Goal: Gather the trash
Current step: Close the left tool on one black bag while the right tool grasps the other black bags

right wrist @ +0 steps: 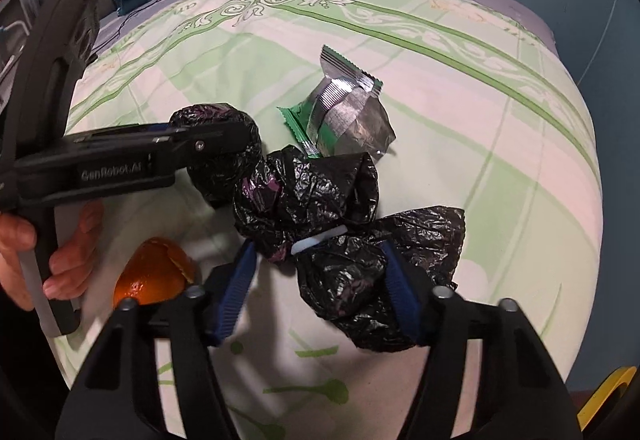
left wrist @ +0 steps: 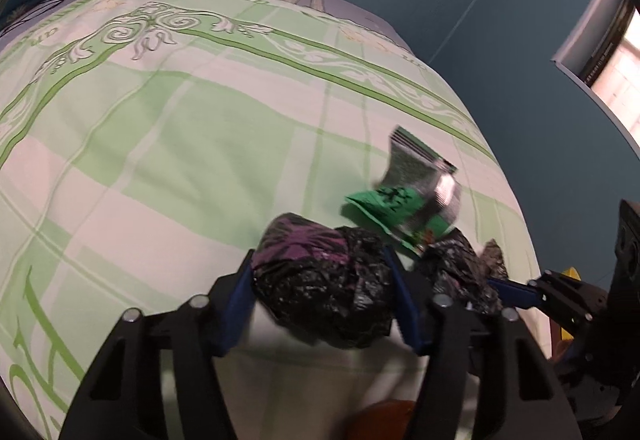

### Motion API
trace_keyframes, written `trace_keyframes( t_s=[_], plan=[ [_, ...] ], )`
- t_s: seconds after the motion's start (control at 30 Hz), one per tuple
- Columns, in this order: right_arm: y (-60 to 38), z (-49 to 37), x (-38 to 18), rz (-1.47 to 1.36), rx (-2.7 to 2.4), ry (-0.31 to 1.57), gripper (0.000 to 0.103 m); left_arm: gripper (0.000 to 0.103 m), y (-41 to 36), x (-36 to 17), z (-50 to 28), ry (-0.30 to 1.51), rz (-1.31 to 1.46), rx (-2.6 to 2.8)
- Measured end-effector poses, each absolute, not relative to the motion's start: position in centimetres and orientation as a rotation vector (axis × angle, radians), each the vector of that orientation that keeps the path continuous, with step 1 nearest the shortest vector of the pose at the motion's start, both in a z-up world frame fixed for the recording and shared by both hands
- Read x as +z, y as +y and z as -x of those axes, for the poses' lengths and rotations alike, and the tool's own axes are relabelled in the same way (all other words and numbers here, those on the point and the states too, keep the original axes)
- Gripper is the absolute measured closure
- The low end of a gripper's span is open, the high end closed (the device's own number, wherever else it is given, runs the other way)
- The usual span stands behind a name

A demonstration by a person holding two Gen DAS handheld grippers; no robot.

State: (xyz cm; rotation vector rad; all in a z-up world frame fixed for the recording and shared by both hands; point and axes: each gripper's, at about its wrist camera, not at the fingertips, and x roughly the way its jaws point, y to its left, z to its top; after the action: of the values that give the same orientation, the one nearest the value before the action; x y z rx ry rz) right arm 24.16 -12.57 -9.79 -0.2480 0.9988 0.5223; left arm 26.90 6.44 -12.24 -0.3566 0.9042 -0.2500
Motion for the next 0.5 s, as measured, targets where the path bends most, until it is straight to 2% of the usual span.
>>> trace_keyframes(
  t_s=[0.13,0.27,0.5],
  plan=[
    [-12.8,-24.2,-9.8,0.233,0.526,1.010,0.063,0.051,6.4,-12.2,-26.8,0.901,0.368,-0.262],
    [-13.1,-24.2,-10.1,0.216,0.523,1.023,0.072,0.055,6.7,-12.3,-26.8,0.901,0.382,-0.273],
    [-13.7,-23.8,-9.4,0.172,0.526,1.019,0.077,0.057,5.9,-11.9,-26.2,0.888,0.367,-0.311]
  ],
)
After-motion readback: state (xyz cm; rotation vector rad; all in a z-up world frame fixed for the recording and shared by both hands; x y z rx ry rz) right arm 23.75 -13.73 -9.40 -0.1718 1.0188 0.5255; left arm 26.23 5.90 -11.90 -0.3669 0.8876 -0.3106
